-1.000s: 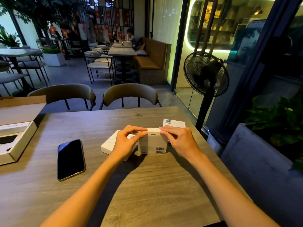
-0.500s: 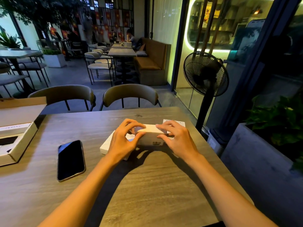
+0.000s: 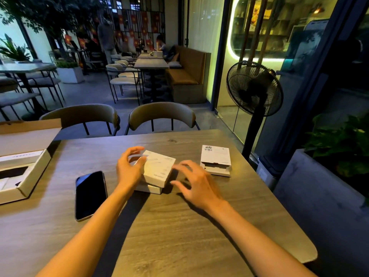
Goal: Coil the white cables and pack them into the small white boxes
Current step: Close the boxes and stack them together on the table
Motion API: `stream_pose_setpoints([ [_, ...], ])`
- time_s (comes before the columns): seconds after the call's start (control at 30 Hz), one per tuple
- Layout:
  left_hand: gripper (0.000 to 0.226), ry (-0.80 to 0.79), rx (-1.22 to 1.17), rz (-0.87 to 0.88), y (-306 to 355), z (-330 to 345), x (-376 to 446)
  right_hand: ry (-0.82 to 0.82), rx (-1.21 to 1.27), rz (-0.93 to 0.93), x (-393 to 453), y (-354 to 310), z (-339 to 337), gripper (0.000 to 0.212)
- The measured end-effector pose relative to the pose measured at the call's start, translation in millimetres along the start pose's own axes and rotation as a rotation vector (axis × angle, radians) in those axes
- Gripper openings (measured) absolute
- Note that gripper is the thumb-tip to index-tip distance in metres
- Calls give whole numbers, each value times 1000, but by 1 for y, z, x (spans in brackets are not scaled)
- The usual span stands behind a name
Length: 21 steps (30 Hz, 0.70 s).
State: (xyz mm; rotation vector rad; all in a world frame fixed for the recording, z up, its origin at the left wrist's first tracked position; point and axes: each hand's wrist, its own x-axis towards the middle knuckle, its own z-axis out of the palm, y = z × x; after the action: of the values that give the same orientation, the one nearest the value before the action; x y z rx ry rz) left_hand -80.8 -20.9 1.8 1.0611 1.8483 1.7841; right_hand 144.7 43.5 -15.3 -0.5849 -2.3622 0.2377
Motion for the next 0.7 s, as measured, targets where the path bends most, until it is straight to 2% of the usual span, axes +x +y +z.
stream_pose_setpoints([
  [0.1,15,-30,115,79,-9,-3,-4,108,-215,323,-3,23,-12,41],
  [0.17,18,-19,273,131,-12,0,-5,46,-384,517,-9,37,-21,40],
  [0.23,24,19,413,145,-12,5,-7,-80,-485,622,-18,47,-25,42],
  [0.3,27,49,483,141,-9,8,-9,-155,-462,669,-26,53,-26,38],
  [0.37,26,85,527,177,-5,11,-12,-161,-405,672,-29,57,-27,33],
  [0.5,20,113,613,442,7,20,-20,-44,-315,739,-26,55,-35,45],
  [0.6,18,-13,612,658,17,34,-31,37,-271,842,-23,49,-37,49],
  [0.7,13,-209,619,823,23,45,-40,141,-161,902,-20,45,-43,35],
])
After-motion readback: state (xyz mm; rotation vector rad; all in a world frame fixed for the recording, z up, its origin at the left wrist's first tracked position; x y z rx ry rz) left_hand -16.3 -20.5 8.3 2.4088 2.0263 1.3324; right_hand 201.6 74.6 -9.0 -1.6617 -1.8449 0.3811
